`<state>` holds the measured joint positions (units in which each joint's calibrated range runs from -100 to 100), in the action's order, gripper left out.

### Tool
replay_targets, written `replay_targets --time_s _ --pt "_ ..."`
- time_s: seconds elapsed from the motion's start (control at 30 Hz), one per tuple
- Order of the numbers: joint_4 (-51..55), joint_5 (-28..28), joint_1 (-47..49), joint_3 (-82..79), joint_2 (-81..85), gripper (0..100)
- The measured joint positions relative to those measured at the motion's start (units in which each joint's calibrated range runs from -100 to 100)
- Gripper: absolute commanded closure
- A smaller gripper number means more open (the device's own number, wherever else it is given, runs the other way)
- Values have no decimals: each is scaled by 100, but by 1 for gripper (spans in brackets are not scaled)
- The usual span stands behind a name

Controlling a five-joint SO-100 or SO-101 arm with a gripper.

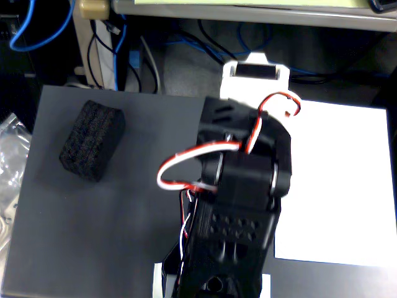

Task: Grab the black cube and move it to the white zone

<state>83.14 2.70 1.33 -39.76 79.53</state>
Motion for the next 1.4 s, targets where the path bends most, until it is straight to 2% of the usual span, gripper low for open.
replay_targets --time_s 0.13,0.2,0.37,0.6,0.8,0.87,0.9,0.93,1.0,1.07,1.23,1.4 --pt "565 320 22 649 -8 98" --pt "642 341 473 667 -341 98" --pt "642 414 1677 1170 -2422 98" --pt "642 1217 3331 1810 -4819 98" --pt "676 1783 4394 1810 -5385 98" --pt "1027 1836 4579 1810 -5385 98" --pt "1147 1836 4712 1810 -5385 95" --pt "1207 1836 4830 1810 -5385 88" --pt "1249 1836 4911 1810 -5385 76" --pt "1249 1836 4897 1819 -5385 71" --pt "1267 1836 4801 2459 -5385 70" --pt "1275 2334 3471 2459 -5402 70"
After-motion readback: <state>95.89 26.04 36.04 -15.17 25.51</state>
